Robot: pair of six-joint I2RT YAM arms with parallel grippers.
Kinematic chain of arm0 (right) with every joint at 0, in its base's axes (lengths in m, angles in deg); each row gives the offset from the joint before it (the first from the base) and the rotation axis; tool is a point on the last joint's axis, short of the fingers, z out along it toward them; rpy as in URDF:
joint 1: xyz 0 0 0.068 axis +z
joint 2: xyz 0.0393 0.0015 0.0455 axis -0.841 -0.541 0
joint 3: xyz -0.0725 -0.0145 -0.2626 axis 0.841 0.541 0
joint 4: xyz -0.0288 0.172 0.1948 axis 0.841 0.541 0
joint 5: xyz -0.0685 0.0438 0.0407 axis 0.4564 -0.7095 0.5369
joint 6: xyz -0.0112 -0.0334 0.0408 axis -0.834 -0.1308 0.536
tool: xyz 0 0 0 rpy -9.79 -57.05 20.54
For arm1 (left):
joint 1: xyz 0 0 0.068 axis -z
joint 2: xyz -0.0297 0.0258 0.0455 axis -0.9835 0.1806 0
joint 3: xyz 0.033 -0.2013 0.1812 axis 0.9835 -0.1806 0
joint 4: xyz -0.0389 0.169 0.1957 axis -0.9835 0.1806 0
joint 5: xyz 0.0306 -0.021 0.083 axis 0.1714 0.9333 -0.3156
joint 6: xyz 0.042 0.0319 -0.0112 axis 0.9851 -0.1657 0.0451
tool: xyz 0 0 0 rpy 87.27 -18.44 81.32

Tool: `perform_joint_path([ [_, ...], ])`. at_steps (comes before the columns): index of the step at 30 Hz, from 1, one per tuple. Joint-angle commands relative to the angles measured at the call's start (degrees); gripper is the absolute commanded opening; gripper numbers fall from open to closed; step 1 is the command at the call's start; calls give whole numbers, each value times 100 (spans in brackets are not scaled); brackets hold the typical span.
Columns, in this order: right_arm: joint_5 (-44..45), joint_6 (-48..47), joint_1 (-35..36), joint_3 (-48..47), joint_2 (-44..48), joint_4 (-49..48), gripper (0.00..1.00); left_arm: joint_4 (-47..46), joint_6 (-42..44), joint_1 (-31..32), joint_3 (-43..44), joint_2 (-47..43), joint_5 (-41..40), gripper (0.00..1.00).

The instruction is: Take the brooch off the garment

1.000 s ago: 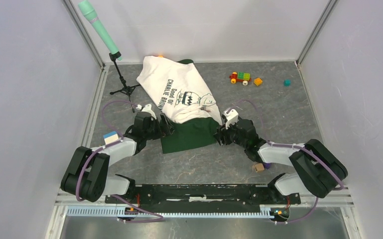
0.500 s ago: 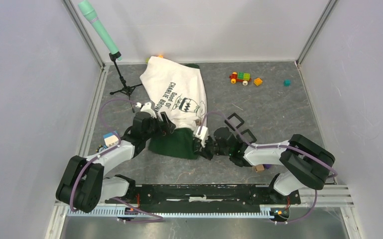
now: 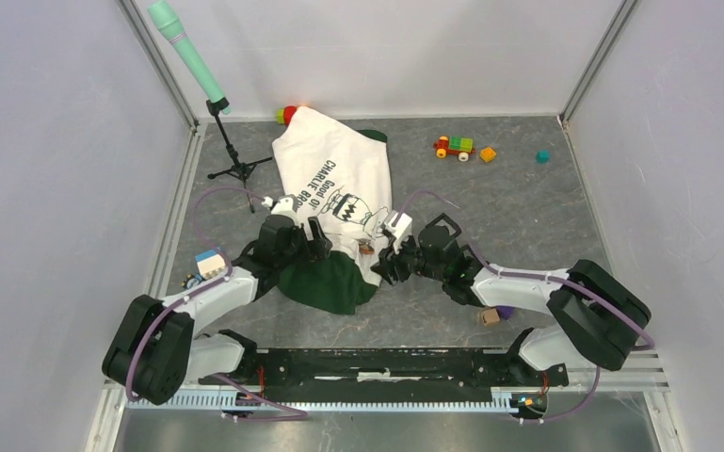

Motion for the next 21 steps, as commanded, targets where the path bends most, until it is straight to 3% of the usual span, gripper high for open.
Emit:
perform_joint_path([
  [1,1161,696,-310,-313,127,349,55,257,206,70,392,379,-224,89],
  [8,1178,1594,-977,-1047,-640,866,52,574,69,43,756,1142,-142,78],
  [10,1112,1738,-1010,-1418,-955,1049,52,509,-32,-55,722,1215,-28,66],
  [14,1066,2023,-1011,-1914,-1527,1128,52,314,-96,-218,571,1123,130,29],
  [17,1329,2228,-1028,-2225,-1899,1382,49,349,-96,-249,536,1000,94,7],
  [18,1422,2286,-1028,-2280,-1984,1458,48,358,-104,-266,527,950,77,2],
  [21,1721,2435,-1031,-2302,-2078,1522,40,368,-129,-272,443,725,-26,2],
])
